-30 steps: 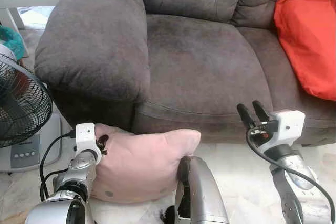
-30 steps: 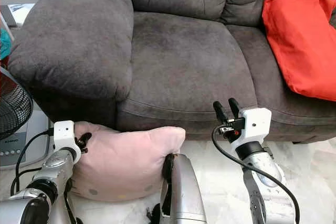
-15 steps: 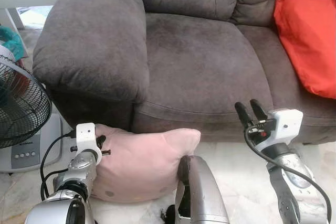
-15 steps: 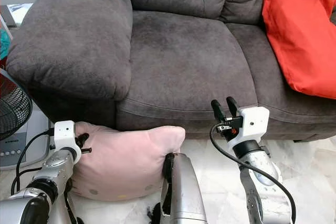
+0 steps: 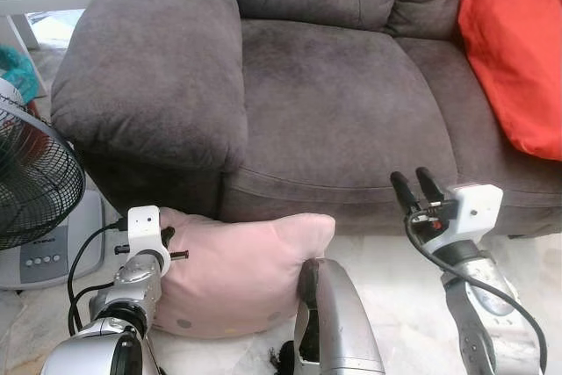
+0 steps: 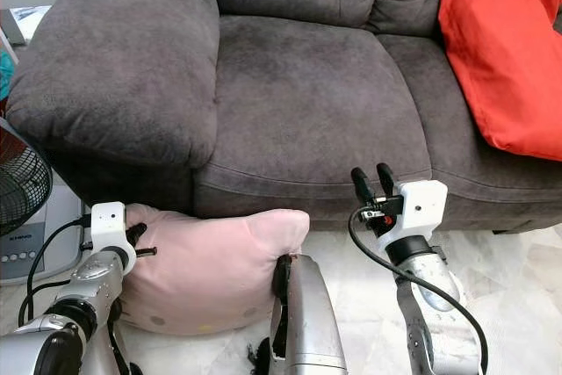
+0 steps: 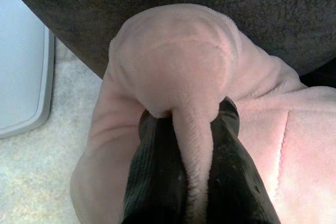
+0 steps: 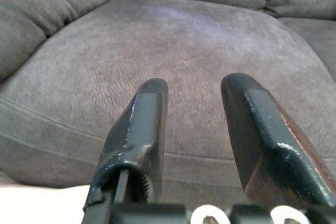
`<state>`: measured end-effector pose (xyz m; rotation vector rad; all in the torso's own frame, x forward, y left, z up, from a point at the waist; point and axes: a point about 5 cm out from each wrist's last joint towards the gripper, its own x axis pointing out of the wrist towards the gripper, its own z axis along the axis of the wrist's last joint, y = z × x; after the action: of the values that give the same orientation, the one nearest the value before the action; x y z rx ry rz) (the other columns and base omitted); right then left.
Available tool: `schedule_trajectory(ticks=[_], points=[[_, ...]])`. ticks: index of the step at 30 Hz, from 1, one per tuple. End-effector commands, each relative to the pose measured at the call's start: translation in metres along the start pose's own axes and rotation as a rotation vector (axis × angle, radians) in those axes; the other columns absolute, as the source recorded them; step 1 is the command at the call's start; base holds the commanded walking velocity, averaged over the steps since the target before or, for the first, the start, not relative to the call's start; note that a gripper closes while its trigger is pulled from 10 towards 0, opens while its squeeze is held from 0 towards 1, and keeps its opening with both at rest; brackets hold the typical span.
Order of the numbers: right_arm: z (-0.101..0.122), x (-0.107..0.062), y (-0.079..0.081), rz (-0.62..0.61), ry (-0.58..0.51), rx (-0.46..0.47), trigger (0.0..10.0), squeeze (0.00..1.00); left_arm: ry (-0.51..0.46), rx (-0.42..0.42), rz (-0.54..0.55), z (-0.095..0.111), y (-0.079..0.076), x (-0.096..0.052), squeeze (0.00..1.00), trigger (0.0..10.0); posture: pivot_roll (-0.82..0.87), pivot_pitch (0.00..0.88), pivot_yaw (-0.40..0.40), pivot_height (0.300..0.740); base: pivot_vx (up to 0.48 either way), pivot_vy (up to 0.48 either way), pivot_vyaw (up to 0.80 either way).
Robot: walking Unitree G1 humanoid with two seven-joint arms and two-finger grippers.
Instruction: Move the pillow to the sofa from floor
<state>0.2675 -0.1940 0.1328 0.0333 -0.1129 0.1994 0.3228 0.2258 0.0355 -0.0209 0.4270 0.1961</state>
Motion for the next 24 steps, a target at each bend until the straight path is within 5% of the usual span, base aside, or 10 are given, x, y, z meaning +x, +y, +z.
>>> schedule_trajectory(ticks=[1,20,21,22,23,24], points=[[-0.003,-0.001,-0.003,-0.013,0.013,-0.011,10.0,0.0,0.044,0.004,0.012,-0.012,0.001,-0.002,0.0,0.0,-0.07,0.145,-0.236,0.43,0.0,0.0,0.0],[-0.007,0.003,0.008,-0.005,0.004,0.007,10.0,0.0,0.032,0.018,0.075,-0.017,0.018,-0.006,0.0,0.0,-0.07,0.15,-0.21,0.43,0.0,0.0,0.0],[-0.007,0.003,0.008,-0.005,0.003,0.007,10.0,0.0,0.024,0.016,0.079,-0.017,0.018,-0.006,0.0,3.7,-0.07,0.149,-0.209,0.43,0.0,0.0,0.0],[-0.007,0.003,0.009,-0.005,0.003,0.008,10.0,0.0,0.009,0.009,0.079,-0.015,0.018,-0.006,0.0,3.7,-0.07,0.149,-0.207,0.43,0.0,0.0,0.0],[-0.008,0.003,0.01,-0.006,0.002,0.01,10.0,0.0,-0.018,0.024,0.088,-0.013,0.019,-0.006,0.0,10.0,-0.07,0.147,-0.203,0.43,0.0,0.0,0.0],[-0.008,0.003,0.01,-0.006,0.002,0.011,10.0,0.0,-0.039,0.03,0.091,-0.01,0.019,-0.007,0.0,10.0,-0.06,0.146,-0.199,0.43,0.0,0.0,0.0]])
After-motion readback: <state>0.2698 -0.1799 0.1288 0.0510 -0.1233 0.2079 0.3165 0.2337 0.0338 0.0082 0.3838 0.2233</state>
